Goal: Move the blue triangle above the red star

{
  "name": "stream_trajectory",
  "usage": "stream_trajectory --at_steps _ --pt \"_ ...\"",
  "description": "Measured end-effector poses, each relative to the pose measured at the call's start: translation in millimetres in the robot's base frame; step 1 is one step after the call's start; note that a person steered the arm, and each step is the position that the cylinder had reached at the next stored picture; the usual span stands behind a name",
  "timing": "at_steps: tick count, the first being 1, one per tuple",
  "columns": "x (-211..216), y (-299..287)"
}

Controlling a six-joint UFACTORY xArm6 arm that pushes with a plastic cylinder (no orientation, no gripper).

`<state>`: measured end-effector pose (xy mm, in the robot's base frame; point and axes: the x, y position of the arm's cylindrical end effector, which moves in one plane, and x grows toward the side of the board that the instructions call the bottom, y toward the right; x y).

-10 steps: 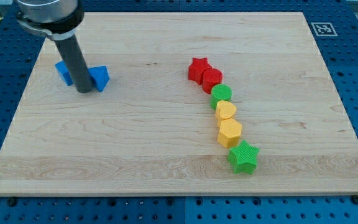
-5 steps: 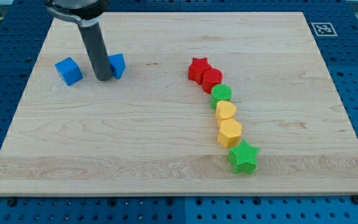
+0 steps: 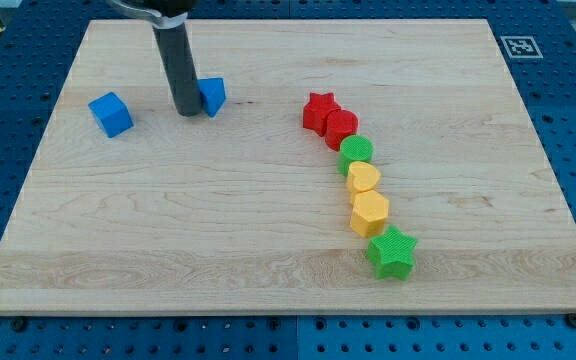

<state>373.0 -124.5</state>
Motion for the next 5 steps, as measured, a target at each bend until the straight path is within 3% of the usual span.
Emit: stream_trajectory --at_steps 5 --pt "-7 -2"
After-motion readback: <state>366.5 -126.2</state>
